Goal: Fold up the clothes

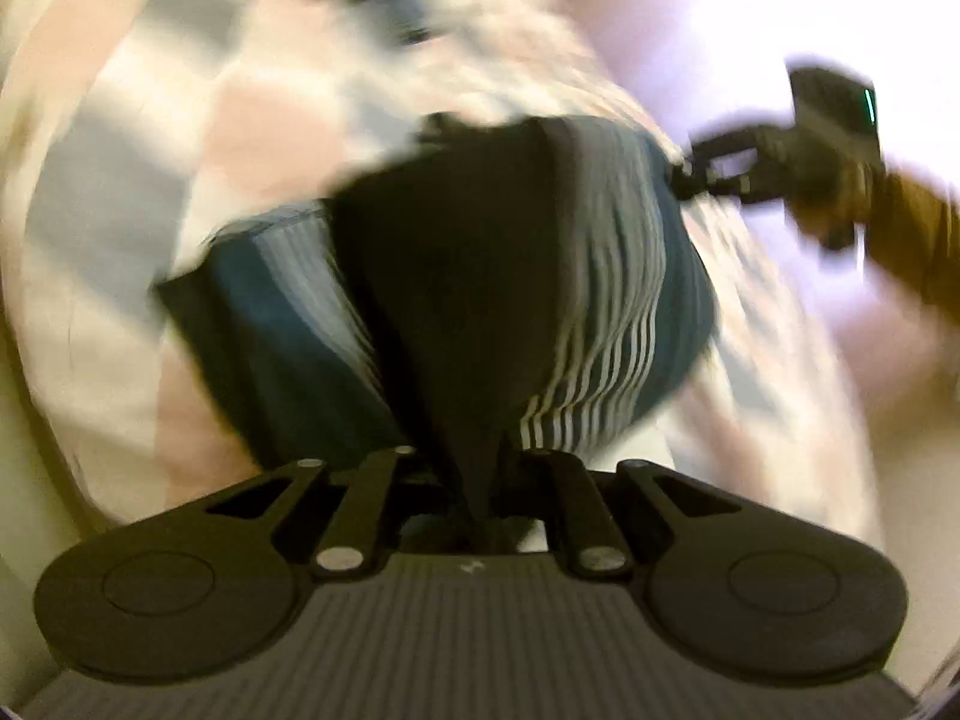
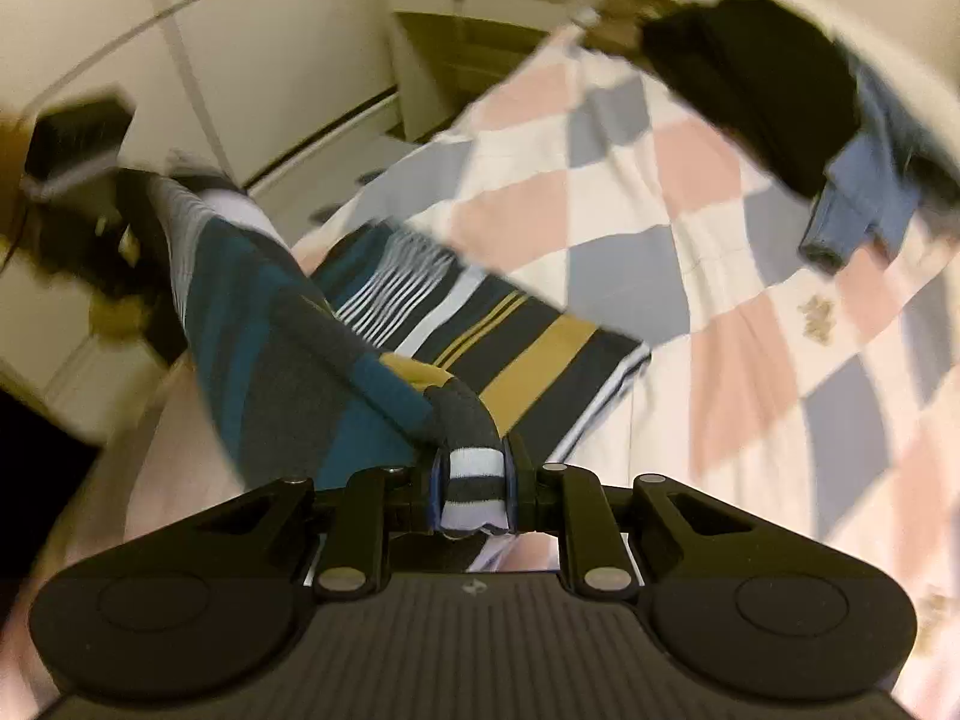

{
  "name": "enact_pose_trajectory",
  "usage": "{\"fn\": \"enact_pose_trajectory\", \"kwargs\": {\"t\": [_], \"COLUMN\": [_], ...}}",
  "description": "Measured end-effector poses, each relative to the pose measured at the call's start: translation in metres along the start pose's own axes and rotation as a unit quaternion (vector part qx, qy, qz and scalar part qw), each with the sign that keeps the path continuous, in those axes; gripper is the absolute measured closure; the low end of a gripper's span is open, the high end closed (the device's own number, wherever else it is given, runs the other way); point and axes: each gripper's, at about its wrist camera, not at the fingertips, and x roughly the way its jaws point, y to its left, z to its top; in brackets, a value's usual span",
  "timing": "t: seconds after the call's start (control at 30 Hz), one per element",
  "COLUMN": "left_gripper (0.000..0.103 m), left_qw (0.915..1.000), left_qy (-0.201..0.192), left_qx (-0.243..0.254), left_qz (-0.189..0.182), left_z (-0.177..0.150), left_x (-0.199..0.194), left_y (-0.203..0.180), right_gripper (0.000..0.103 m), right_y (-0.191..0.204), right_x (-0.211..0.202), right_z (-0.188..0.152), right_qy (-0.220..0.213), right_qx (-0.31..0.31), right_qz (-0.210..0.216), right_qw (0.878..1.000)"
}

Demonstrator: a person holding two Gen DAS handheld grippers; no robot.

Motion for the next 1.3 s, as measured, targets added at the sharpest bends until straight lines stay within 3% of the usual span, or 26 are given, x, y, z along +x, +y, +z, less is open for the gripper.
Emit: {"fn": "enact_pose_trajectory", "kwargs": {"t": [0.07, 0.13, 0.23, 0.27, 0.33, 0.43, 0.5, 0.53, 0.57, 0.6, 0.7, 0.77, 0.9, 0.97, 1.1, 1.2, 1.3], "left_gripper": [0.094, 0.093, 0.089, 0.088, 0.085, 0.076, 0.076, 0.088, 0.093, 0.095, 0.096, 0.096, 0.095, 0.092, 0.090, 0.083, 0.086], "left_qw": [0.9966, 0.9927, 0.9905, 0.9903, 0.9877, 0.9833, 0.9805, 0.9793, 0.9809, 0.9827, 0.9932, 0.9940, 0.9949, 0.9943, 0.9929, 0.9891, 0.9824], "left_qy": [0.023, 0.038, 0.042, 0.041, 0.029, 0.005, -0.009, -0.016, -0.024, -0.032, -0.058, -0.076, -0.063, -0.059, -0.060, -0.061, -0.078], "left_qx": [-0.079, -0.115, -0.127, -0.128, -0.145, -0.173, -0.189, -0.194, -0.186, -0.177, -0.100, -0.079, -0.062, -0.069, -0.075, -0.077, -0.079], "left_qz": [0.000, -0.005, -0.032, -0.036, -0.052, -0.056, -0.055, -0.056, -0.051, -0.045, -0.015, -0.001, 0.049, 0.056, 0.070, 0.110, 0.150], "left_z": [0.013, 0.017, 0.015, 0.013, 0.015, 0.022, 0.026, 0.027, 0.030, 0.034, 0.042, 0.048, 0.060, 0.058, 0.054, 0.054, 0.057], "left_x": [0.023, 0.034, 0.025, 0.020, 0.012, 0.011, 0.013, 0.012, 0.013, 0.013, 0.001, -0.003, 0.030, 0.040, 0.036, 0.013, -0.016], "left_y": [0.036, 0.056, 0.066, 0.068, 0.074, 0.084, 0.091, 0.092, 0.089, 0.086, 0.063, 0.058, 0.068, 0.076, 0.078, 0.070, 0.059], "right_gripper": [0.082, 0.073, 0.061, 0.055, 0.030, 0.023, 0.017, 0.028, 0.046, 0.085, 0.091, 0.092, 0.093, 0.093, 0.089, 0.034, 0.042], "right_y": [-0.048, -0.088, -0.121, -0.125, -0.131, -0.130, -0.122, -0.115, -0.109, -0.103, -0.087, -0.083, -0.093, -0.099, -0.104, -0.092, -0.069], "right_x": [0.049, 0.096, 0.117, 0.111, 0.097, 0.075, 0.069, 0.071, 0.074, 0.076, 0.057, 0.045, 0.069, 0.097, 0.124, 0.110, 0.072], "right_z": [0.020, 0.024, 0.001, -0.009, -0.029, -0.050, -0.051, -0.049, -0.046, -0.041, -0.022, -0.012, -0.006, -0.010, -0.020, -0.016, -0.015], "right_qy": [0.010, 0.033, 0.007, -0.010, -0.037, -0.070, -0.070, -0.057, -0.046, -0.038, -0.081, -0.107, -0.084, -0.056, -0.060, -0.056, -0.098], "right_qx": [0.076, 0.185, 0.340, 0.371, 0.429, 0.483, 0.483, 0.473, 0.462, 0.450, 0.389, 0.362, 0.345, 0.353, 0.388, 0.373, 0.354], "right_qz": [0.027, 0.054, 0.107, 0.120, 0.141, 0.176, 0.176, 0.164, 0.150, 0.130, 0.079, 0.050, -0.014, -0.038, -0.045, -0.125, -0.217], "right_qw": [0.997, 0.981, 0.934, 0.921, 0.892, 0.855, 0.855, 0.864, 0.873, 0.883, 0.914, 0.925, 0.935, 0.933, 0.918, 0.918, 0.904]}}
